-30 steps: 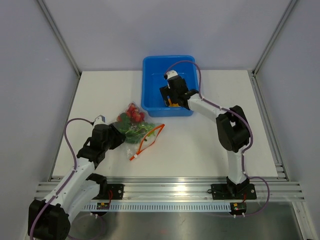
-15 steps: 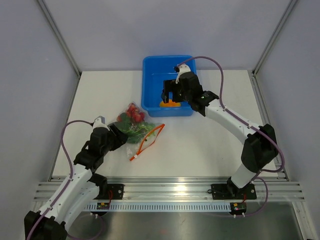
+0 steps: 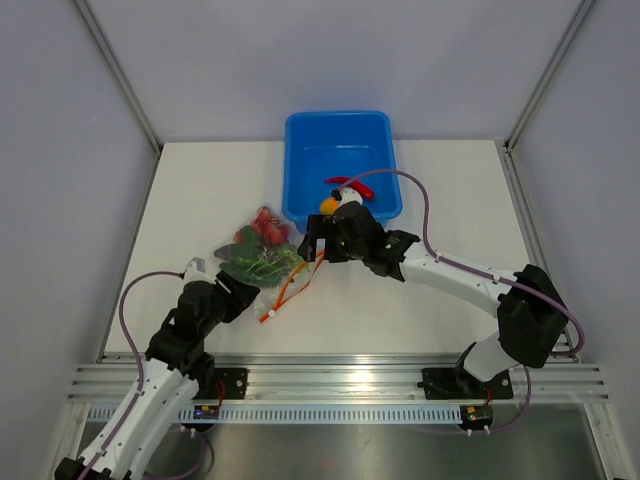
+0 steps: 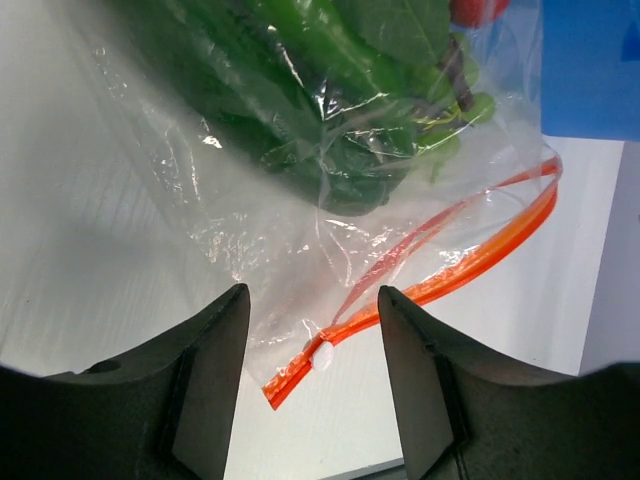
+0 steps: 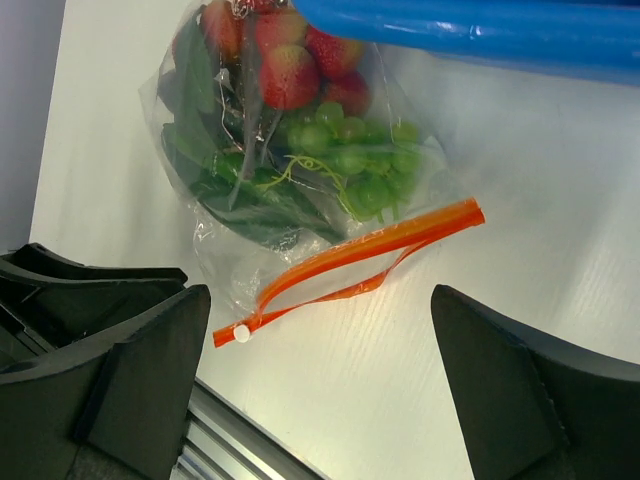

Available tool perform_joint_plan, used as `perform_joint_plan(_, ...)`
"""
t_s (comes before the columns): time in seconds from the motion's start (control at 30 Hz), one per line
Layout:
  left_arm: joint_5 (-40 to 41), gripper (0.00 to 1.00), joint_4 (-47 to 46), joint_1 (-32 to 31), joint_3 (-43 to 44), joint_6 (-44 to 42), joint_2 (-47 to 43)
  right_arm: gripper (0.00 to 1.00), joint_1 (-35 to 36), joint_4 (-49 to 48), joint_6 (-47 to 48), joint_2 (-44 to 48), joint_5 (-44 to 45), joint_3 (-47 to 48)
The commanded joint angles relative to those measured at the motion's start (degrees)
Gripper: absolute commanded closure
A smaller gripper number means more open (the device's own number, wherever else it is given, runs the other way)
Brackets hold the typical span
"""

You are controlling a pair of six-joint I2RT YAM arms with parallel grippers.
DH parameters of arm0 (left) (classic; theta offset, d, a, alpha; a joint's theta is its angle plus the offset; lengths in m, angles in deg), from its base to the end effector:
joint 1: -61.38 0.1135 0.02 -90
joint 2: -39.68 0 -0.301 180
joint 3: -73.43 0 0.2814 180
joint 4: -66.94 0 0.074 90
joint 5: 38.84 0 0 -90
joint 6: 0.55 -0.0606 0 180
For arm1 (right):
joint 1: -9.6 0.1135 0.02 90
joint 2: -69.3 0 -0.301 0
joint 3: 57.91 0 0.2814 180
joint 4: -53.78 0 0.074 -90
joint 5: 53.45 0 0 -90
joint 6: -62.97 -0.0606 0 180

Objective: Open the zip-top bag and remove the fake food
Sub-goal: Pick up the fake fruit from the zipper food storage bag.

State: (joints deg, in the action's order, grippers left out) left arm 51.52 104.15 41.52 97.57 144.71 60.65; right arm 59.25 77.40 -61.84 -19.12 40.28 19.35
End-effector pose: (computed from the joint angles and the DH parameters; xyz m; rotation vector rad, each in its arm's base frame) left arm 0.1238 -0.0443 0.1614 -0.6913 2.1537 -0.7269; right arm 0.2608 0.3009 0.2832 -0.2560 2.2665 0.7467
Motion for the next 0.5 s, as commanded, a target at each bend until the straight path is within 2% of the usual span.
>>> perform_joint_plan(0.0,-0.6,0.42,1.4,-0.4,2.0,1.3,-2.4,0.01,-0.1,-5.9,-5.9,3.3,-1.6,-2.4)
perform_joint_plan(0.07,1.9,0.41,2.3,-0.3,3.6,0.9,-2.1,0.01,0.4,-5.9,-4.8,3.3,-2.8,-2.6)
perform_joint_plan(0.23,1.1,0.4,2.0,-0.4,8.4,-3.6,2.6,0.01,0.9,-5.2,-1.5,1.8,-3.5,-2.3)
perform_joint_plan(0.33,5.7,0.34,3.8,-0.4,13.5,-6.0,6.2,0.01,0.9,-6.2,-2.6,0.7,-5.9,-3.1)
perform_joint_plan(0.37,8.1,0.28,4.3,-0.4,14.6,-6.3,6.9,0.02,0.9,-7.3,-3.8,0.3,-7.1,-3.5)
perform_joint_plan(0.47,10.6,0.26,4.7,-0.3,20.3,-7.4,11.4,0.02,1.7,-8.8,-5.9,0.3,-6.9,-4.0)
